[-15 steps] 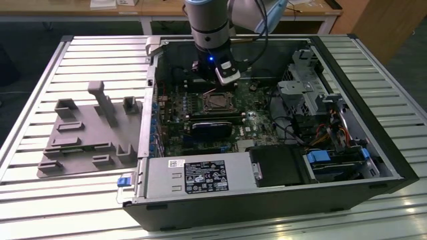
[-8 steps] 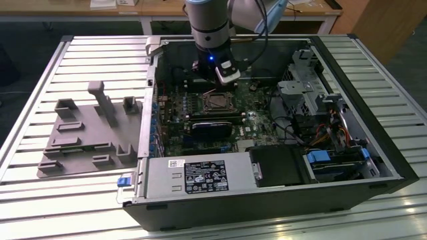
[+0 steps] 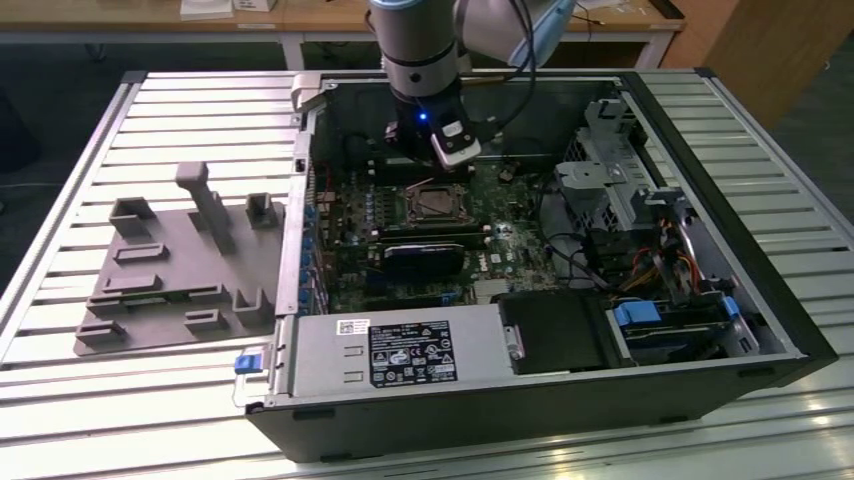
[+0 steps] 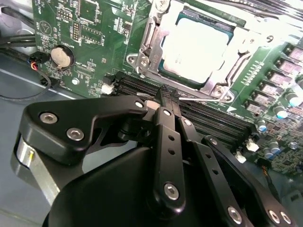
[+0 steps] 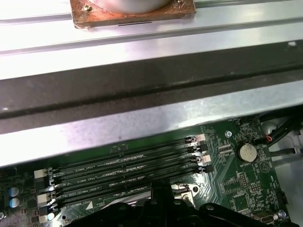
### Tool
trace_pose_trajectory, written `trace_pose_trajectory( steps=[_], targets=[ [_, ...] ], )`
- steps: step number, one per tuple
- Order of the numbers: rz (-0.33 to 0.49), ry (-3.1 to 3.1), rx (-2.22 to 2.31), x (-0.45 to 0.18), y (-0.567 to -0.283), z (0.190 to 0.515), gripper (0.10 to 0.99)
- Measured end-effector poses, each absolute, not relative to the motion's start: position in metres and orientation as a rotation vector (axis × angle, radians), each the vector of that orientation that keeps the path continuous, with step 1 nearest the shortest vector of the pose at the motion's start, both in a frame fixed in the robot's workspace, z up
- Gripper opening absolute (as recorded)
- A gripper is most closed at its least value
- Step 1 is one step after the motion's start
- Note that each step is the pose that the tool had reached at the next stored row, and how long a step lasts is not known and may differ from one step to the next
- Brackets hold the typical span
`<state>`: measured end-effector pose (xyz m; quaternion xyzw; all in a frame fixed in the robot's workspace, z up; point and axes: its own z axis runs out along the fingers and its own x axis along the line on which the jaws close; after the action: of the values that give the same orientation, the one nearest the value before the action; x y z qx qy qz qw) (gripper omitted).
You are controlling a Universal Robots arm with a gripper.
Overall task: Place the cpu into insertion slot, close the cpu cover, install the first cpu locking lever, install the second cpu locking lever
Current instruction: 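Install the first cpu locking lever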
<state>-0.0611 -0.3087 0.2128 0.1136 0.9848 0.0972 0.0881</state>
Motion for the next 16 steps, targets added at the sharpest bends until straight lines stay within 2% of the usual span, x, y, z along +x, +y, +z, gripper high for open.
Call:
trace_pose_trajectory(
  steps=[16],
  targets=[
    [0.285,2.916,0.347,-0.0614,-0.3041,0.2102,0.102]
  ],
)
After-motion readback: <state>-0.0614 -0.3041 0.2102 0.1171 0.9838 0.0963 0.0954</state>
